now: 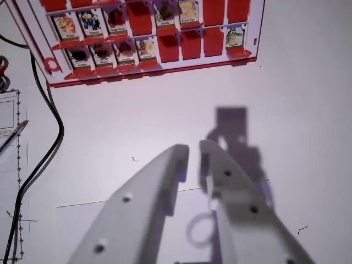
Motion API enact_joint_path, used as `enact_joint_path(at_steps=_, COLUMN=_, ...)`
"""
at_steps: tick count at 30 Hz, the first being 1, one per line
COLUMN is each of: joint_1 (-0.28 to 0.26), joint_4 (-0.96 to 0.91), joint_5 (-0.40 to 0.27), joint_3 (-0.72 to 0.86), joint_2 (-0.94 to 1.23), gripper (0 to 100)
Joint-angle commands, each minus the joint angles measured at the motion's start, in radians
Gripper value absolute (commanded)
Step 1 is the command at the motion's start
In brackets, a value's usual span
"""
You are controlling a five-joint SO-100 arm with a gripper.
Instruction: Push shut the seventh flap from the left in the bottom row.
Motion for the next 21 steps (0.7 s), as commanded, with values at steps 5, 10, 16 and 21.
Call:
enact_joint_path(at_steps=5, joint_1=-0.015, joint_4=-0.008, joint_5=-0.008, joint_3=0.046, joint_2=0.14, gripper=2)
enact_joint_path(at_steps=10, joint_1=-0.023, joint_4=-0.008, joint_5=0.002, joint_3=0.028, joint_2=0.141, gripper=2)
enact_joint_path(at_steps=16, joint_1=-0.023, joint_4=-0.006, joint_5=-0.003, joint_3=0.018, joint_2=0.149, gripper=2)
enact_joint_path(at_steps=21, joint_1=-0.029, joint_4=-0.014, joint_5=-0.005, joint_3=-0.002, joint_2=0.152, gripper=2)
